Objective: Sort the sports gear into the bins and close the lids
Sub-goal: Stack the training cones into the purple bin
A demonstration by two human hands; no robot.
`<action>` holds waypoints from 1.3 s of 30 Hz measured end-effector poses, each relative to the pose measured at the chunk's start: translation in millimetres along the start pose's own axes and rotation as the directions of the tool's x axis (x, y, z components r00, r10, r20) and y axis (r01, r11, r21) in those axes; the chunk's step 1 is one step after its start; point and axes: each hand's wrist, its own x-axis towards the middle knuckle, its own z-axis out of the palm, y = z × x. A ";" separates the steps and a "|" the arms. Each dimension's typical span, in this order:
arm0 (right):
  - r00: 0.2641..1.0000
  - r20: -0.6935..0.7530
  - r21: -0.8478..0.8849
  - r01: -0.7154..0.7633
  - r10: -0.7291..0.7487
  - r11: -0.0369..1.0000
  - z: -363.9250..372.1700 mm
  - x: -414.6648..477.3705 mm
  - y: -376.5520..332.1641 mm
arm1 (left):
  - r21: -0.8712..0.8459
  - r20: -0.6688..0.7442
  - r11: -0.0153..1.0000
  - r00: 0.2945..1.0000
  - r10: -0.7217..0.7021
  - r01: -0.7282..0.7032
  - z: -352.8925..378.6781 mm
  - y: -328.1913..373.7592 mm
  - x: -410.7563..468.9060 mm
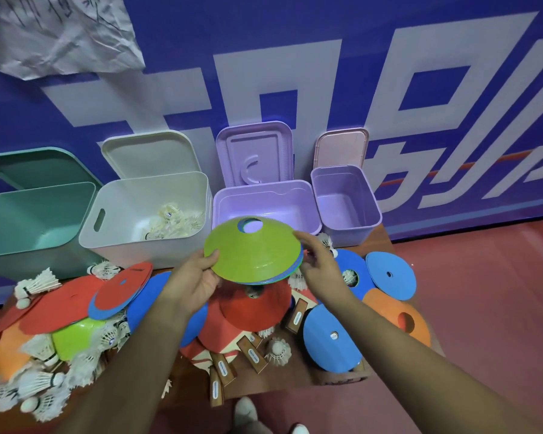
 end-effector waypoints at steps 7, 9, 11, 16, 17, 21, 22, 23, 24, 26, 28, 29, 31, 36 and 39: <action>0.889 0.015 0.424 -0.420 0.457 0.803 3.5 75.1 -4.1 | 0.070 -0.022 0.995 0.997 0.073 -0.071 14.6 8.9 62.2; 0.892 -0.079 0.334 -0.398 0.446 0.855 5.2 97.7 -0.1 | 0.203 -0.043 0.978 0.997 0.066 -0.055 18.7 11.1 86.6; 0.894 -0.141 0.248 -0.385 0.426 0.889 5.6 120.7 5.2 | 0.323 -0.100 0.946 0.993 0.068 -0.033 18.6 12.0 118.4; 0.893 -0.277 0.031 -0.362 0.356 0.932 10.4 167.2 27.2 | 0.595 -0.123 0.802 0.992 0.042 0.040 10.1 8.8 203.9; 0.895 -0.294 -0.028 -0.360 0.336 0.933 11.2 174.9 31.4 | 0.627 -0.122 0.778 0.992 0.034 0.051 8.0 4.8 221.7; 0.905 -0.324 -0.307 -0.375 0.274 0.875 11.7 196.3 48.3 | 0.706 -0.138 0.700 0.990 -0.012 0.107 12.8 -8.8 263.1; 0.904 -0.331 -0.394 -0.393 0.271 0.831 10.7 199.2 52.8 | 0.712 -0.126 0.692 0.991 -0.037 0.117 13.0 -14.3 271.7; 0.904 -0.335 -0.469 -0.405 0.267 0.785 9.5 201.0 57.3 | 0.720 -0.120 0.682 0.991 -0.060 0.128 13.7 -19.6 278.0; 0.904 -0.342 -0.523 -0.411 0.258 0.747 8.4 203.3 63.1 | 0.727 -0.112 0.672 0.990 -0.087 0.141 14.4 -25.6 285.1; 0.904 -0.352 -0.604 -0.417 0.242 0.680 8.6 206.3 70.3 | 0.751 -0.104 0.640 0.987 -0.123 0.159 13.6 -36.2 298.0; 0.911 -0.354 -0.699 -0.408 0.212 0.587 10.2 209.1 72.3 | 0.781 -0.102 0.600 0.983 -0.150 0.173 11.9 -45.1 308.0; 0.916 -0.345 -0.741 -0.399 0.203 0.540 10.5 210.8 73.6 | 0.793 -0.103 0.583 0.982 -0.159 0.178 11.6 -49.1 311.6; 0.930 -0.307 -0.800 -0.368 0.204 0.473 11.1 212.8 75.3 | 0.820 -0.095 0.548 0.983 -0.159 0.168 11.2 -54.0 315.3; 0.975 -0.161 -0.867 -0.215 0.154 0.450 5.8 203.6 68.6 | 0.915 -0.069 0.384 0.987 -0.147 0.121 17.6 -50.5 303.2; 0.990 -0.112 -0.842 -0.142 0.089 0.520 -4.3 192.4 61.5 | 0.949 -0.069 0.301 0.994 -0.086 0.092 23.5 -40.5 288.8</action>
